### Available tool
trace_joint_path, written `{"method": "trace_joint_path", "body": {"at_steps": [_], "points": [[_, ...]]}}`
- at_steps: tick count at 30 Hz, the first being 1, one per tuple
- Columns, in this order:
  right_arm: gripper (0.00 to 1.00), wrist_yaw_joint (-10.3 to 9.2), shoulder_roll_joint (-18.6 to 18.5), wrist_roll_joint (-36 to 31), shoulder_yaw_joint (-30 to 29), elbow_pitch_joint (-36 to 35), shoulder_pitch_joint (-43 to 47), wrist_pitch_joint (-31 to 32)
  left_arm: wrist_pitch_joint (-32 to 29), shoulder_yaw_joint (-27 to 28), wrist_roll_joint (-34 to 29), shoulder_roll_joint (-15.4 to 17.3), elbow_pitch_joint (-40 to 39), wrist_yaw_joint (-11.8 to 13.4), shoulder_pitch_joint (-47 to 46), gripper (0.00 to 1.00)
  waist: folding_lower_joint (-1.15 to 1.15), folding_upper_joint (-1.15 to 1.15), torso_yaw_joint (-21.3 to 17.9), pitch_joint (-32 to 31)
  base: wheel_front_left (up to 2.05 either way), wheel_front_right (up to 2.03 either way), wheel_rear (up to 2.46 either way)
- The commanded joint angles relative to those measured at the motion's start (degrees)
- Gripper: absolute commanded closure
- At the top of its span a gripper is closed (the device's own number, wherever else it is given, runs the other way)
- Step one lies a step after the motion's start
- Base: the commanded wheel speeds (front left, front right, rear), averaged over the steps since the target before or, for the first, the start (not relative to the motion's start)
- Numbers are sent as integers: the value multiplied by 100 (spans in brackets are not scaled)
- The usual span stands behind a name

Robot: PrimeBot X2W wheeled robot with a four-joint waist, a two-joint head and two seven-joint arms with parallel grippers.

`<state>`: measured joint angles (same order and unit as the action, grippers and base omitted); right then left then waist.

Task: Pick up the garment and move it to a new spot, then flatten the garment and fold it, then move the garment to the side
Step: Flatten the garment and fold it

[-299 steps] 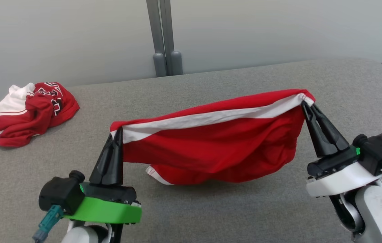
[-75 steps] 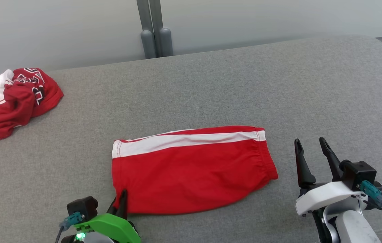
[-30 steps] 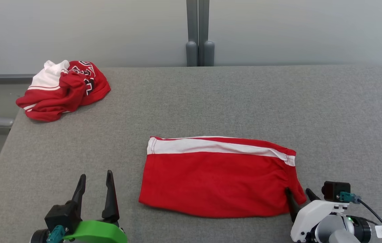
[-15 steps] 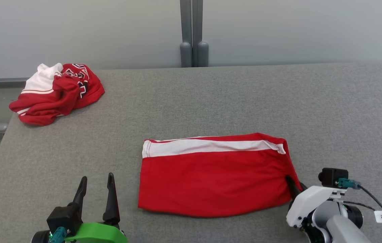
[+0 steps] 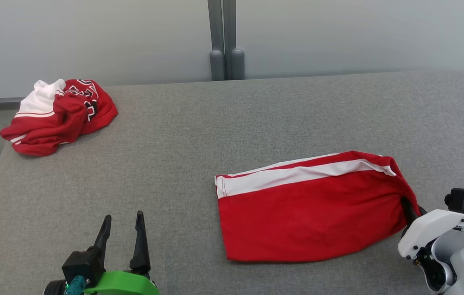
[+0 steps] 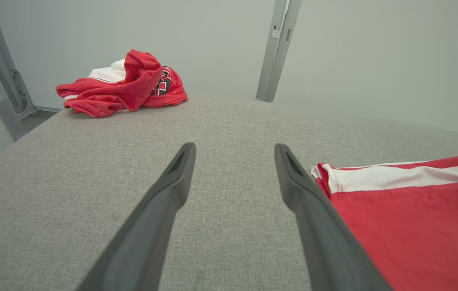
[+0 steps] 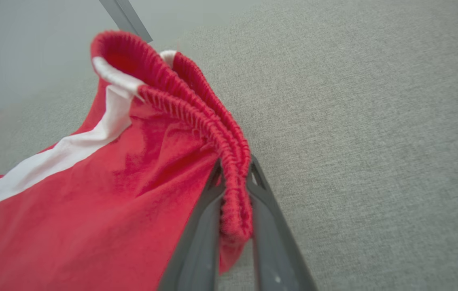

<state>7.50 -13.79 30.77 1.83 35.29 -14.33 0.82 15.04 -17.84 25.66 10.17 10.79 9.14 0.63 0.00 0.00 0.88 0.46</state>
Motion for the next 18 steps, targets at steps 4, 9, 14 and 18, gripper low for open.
{"method": "trace_joint_path", "body": {"at_steps": [4, 9, 14, 18], "points": [[100, -1, 104, 116, 134, -280, 207, 213, 19, 30, -30, -7, 8, -32, 4, 0, 0, 0, 5, 19, 0, 0, 0], [100, -1, 197, 208, 401, -742, 345, 415, 19, 33, -54, -16, 16, -52, -25, 0, 0, 0, 21, 26, 0, 0, 0], [100, 0, 314, 332, 790, -1373, 435, 623, 19, 30, -63, -31, 30, -63, -79, 0, 0, 0, 71, 33, 0, 0, 0], [100, 0, 390, 428, 1137, -1873, 465, 773, 19, 36, -64, -42, 42, -69, -109, 0, 0, 0, 123, 36, 0, 0, 0]]}}
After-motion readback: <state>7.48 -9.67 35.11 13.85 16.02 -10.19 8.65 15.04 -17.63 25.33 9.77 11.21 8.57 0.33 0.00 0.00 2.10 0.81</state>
